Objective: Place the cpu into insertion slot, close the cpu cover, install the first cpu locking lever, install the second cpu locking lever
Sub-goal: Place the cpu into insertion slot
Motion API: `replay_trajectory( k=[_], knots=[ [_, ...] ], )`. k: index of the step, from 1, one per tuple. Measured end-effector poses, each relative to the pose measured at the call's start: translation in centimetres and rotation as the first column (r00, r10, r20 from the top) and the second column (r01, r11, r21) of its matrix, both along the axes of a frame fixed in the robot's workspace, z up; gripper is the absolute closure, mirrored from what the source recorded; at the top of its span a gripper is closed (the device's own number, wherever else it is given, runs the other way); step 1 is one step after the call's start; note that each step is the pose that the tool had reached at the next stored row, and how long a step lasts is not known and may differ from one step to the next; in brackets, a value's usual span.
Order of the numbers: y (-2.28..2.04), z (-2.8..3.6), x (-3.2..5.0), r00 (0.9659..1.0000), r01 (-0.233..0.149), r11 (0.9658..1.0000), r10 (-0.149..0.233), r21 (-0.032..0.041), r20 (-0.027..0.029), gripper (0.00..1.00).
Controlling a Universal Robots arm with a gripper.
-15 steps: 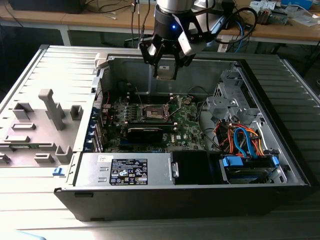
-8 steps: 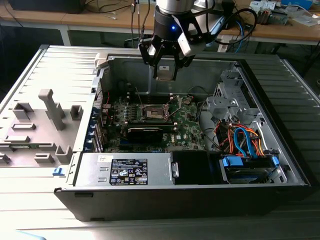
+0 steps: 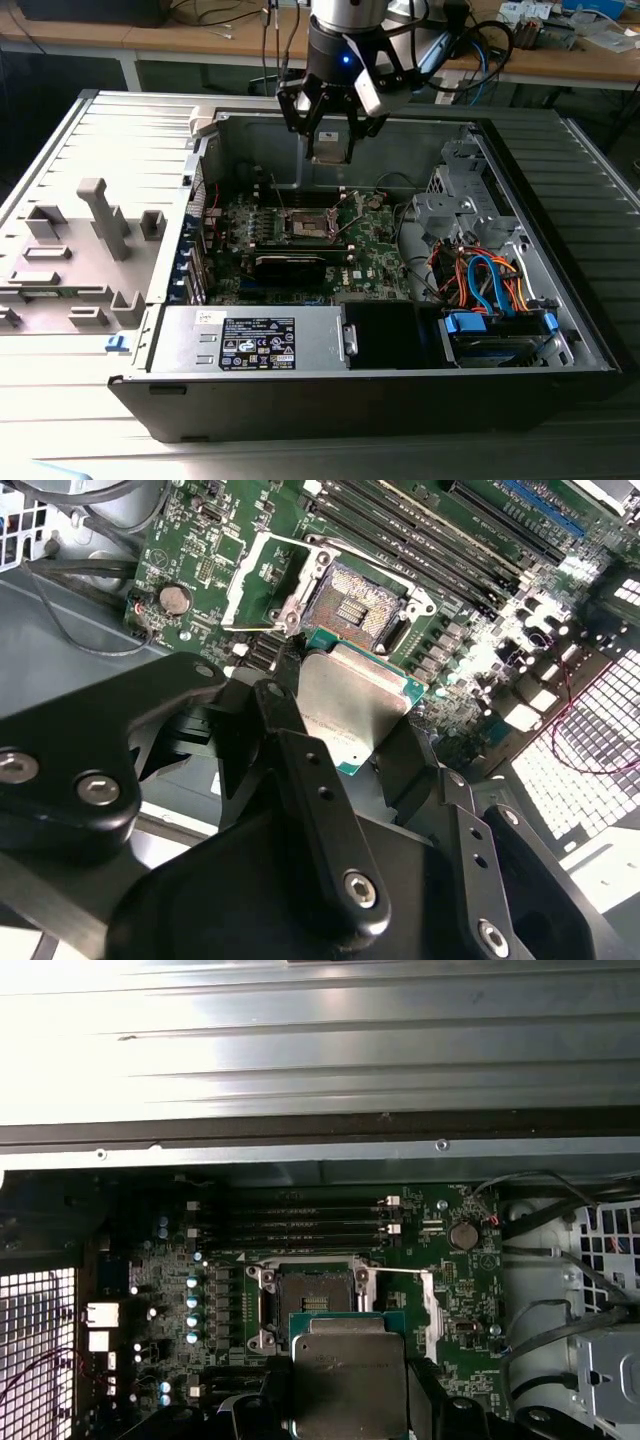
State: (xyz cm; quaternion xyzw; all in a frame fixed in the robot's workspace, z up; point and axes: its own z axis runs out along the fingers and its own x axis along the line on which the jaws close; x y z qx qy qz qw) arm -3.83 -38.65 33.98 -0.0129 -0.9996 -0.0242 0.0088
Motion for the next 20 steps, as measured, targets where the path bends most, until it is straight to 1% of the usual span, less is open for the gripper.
replay_trajectory(
  k=[16, 20],
  knots=[
    [-0.06, -1.04, -0.16, 1.0, 0.0, 1.0, 0.0, 0.0, 0.0, 0.45],
    [-0.07, -1.1, -0.16, 1.0, 0.0, 1.0, 0.0, -0.0001, 0.0, 0.45]
  ],
)
